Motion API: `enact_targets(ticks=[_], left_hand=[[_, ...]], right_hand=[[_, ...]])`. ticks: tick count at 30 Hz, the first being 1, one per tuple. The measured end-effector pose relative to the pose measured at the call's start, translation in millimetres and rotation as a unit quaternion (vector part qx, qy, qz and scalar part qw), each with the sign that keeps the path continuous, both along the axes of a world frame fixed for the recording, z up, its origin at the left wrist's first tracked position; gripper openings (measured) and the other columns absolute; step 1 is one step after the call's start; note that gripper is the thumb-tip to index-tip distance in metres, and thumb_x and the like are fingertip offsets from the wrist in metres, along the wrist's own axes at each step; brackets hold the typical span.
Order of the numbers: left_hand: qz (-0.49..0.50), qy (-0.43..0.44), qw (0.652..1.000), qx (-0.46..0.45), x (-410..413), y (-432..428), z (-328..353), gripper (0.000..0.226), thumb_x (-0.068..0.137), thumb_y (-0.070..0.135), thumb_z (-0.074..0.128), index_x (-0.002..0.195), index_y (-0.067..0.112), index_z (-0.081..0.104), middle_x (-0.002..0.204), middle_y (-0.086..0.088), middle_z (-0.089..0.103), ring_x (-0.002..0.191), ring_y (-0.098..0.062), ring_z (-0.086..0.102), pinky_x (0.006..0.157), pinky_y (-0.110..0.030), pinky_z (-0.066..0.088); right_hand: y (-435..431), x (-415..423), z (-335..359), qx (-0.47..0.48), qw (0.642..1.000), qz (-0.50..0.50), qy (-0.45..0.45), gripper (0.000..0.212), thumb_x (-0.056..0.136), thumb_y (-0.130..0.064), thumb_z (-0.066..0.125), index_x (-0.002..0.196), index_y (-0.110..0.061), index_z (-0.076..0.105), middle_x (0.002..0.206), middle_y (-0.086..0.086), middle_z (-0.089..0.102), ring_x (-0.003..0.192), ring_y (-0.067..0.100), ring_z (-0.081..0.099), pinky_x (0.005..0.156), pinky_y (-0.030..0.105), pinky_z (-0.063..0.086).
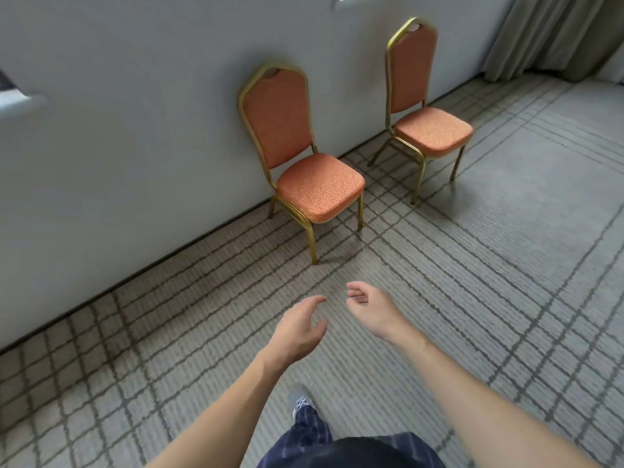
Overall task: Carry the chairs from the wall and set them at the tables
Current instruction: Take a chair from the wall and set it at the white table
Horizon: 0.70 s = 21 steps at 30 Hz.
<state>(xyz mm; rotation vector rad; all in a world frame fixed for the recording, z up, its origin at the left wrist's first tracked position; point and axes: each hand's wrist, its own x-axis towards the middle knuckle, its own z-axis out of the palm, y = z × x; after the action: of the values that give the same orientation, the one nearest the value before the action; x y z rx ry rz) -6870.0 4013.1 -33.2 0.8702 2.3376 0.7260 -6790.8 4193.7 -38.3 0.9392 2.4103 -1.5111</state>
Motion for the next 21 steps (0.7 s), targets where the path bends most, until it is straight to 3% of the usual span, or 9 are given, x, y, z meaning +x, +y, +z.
enact_targets(ticks=[9,16,21], left_hand=[[0.028,0.034,0.999,0.017,-219,41,30,0.053,0.095,0.03,0.056,0.146,0.019,0.044,0.148,0.004,0.048,0.136,-0.011,0.043,0.114,-0.029,0.033],[0.073,0.018,0.997,0.009,-378,102,4,0.051,0.095,0.029,0.054,0.145,0.023,0.045,0.148,0.008,0.049,0.137,-0.01,0.043,0.113,-0.026,0.032],[0.084,0.025,0.996,-0.007,-503,152,6,0.05,0.097,0.028,0.054,0.146,0.025,0.044,0.148,0.011,0.047,0.137,-0.007,0.04,0.108,-0.016,0.025]], right_hand=[[29,-225,20,0.003,0.999,0.027,0.036,0.037,0.093,-0.026,0.058,0.129,-0.025,0.06,0.117,-0.009,0.065,0.107,0.004,0.061,0.102,0.032,0.048],[97,-399,0,0.007,0.996,0.071,0.046,0.039,0.094,-0.028,0.055,0.133,-0.026,0.056,0.121,-0.009,0.062,0.111,0.006,0.058,0.103,0.032,0.046],[154,-524,-3,-0.01,0.995,0.092,0.024,0.04,0.094,-0.029,0.053,0.134,-0.027,0.054,0.124,-0.008,0.06,0.113,0.007,0.057,0.104,0.032,0.045]])
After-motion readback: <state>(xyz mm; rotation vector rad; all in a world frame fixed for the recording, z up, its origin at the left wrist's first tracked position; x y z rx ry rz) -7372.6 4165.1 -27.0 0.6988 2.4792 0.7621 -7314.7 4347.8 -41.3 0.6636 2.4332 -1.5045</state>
